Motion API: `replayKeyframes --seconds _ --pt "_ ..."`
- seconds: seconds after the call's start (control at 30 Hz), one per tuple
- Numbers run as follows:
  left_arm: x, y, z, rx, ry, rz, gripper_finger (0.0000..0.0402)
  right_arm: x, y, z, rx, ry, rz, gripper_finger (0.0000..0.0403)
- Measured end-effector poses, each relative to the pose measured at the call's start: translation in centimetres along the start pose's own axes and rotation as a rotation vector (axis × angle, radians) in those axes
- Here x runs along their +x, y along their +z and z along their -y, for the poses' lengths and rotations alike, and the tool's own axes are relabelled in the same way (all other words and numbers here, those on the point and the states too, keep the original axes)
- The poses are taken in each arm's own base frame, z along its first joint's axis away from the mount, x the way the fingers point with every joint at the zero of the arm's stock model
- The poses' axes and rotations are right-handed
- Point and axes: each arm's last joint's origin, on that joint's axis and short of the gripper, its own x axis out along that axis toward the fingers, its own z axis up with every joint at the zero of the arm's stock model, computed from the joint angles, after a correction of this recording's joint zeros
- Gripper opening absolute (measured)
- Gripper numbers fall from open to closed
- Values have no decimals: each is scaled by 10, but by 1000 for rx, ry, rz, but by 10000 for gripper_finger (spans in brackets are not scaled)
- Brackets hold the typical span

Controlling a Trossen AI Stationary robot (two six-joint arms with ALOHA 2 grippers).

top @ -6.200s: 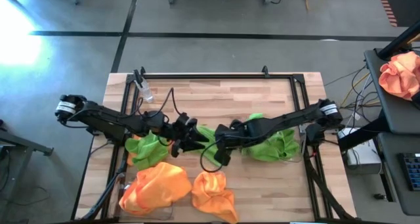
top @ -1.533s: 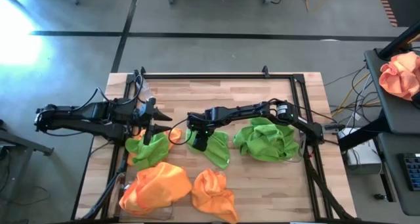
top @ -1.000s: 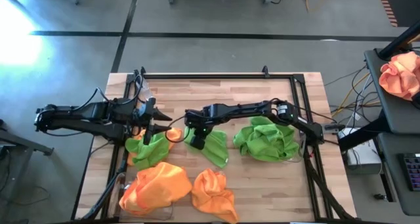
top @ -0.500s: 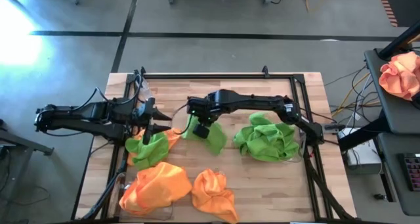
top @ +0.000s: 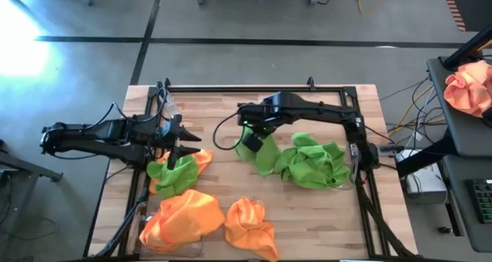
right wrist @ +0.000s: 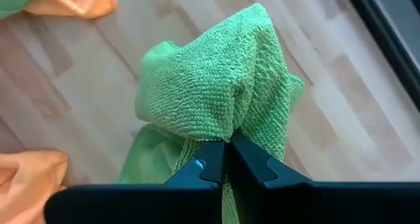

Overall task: Sort microfiber towel by color & place in baskets
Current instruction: Put the right green towel into the right transparent bin

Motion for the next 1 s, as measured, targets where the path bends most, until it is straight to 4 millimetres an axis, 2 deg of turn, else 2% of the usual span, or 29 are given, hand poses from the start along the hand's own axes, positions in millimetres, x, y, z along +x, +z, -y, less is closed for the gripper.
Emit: replayKeyframes --seconds 0.27,0.53,0.73,1.0 --pt "1 0 0 4 2 -3 174 -44 -14 17 76 9 72 9" --pt "1 0 0 -5 3 -6 174 -77 -26 30 85 62 134 9" --pt "2 0 0 -27 3 0 174 -86 -41 35 66 71 123 9" --pt "5 5 1 -62 -5 37 174 -82 -90 43 77 87 -17 9"
